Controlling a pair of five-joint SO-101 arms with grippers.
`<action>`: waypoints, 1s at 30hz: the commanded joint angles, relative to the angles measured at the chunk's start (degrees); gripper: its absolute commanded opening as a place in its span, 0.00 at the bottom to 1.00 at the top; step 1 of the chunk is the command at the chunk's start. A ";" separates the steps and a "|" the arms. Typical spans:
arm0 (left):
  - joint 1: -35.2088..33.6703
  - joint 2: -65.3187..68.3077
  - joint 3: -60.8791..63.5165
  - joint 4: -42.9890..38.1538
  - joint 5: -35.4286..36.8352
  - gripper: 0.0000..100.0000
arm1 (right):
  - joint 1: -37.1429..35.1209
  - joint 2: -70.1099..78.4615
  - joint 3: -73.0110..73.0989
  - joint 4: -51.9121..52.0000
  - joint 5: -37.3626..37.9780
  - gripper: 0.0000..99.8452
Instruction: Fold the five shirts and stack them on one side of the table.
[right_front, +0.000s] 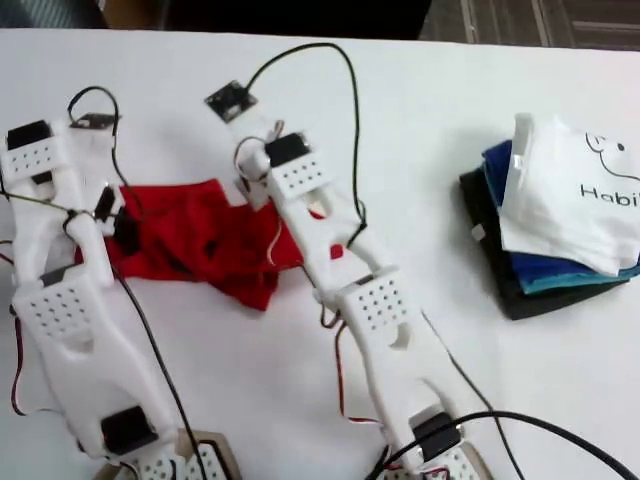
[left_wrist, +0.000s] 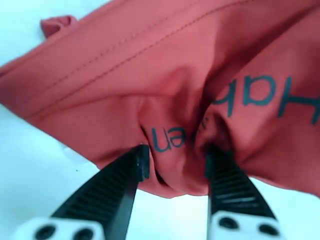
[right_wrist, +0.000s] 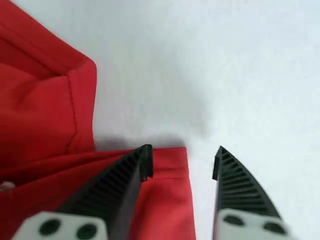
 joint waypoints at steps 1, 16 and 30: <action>0.18 -4.40 -0.13 -0.44 -0.18 0.21 | 0.04 0.31 -3.25 2.95 -0.44 0.21; 0.18 -4.40 -0.04 0.09 -0.09 0.21 | -0.48 4.53 -3.78 9.01 0.00 0.15; 0.35 -3.78 0.13 0.09 -0.09 0.21 | 6.29 -0.84 -18.11 15.69 0.18 0.02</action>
